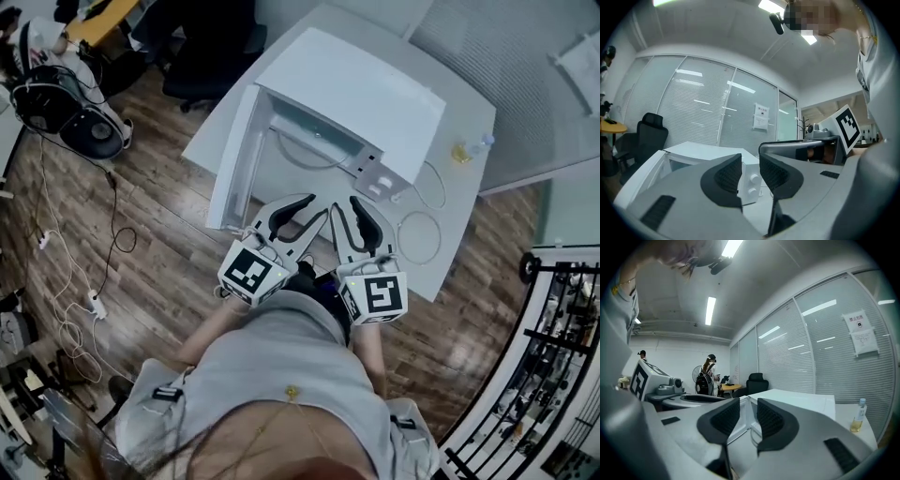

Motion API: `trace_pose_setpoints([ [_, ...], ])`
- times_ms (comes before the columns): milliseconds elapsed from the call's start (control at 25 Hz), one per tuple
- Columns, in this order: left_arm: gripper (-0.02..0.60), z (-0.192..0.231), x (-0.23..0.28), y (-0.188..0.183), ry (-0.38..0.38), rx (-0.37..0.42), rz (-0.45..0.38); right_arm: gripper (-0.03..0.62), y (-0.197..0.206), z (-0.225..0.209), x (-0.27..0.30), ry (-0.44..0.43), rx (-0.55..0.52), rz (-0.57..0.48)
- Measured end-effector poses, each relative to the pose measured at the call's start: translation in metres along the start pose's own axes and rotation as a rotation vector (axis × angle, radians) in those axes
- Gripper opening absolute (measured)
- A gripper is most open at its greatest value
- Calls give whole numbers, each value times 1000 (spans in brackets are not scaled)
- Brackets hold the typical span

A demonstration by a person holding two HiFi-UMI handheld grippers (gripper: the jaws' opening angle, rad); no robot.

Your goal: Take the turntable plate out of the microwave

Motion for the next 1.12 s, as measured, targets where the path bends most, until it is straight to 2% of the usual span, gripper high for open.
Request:
trace_pose_setpoints([
  [320, 120, 5, 29, -7, -87, 21, -7, 124, 0, -28, 12, -77, 0, -1],
  [560, 120, 10, 49, -6, -118, 20, -37, 124, 8, -45, 17, -88, 7, -6],
  [800, 120, 13, 76, -10, -81, 18, -53, 124, 11, -66, 19, -49, 18, -5],
  [1120, 120, 31, 107, -15, 24, -1, -54, 124, 7, -82, 27, 63, 34, -5],
])
Point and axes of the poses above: the fingertips, and each gripper's own axes: x forward along the fingers, z to its left, y out of its underside, the point moved 7 cm from there along -x, backward along the fingers, and after that the axes turned 2 degrees about y, right-handed, at the moved point
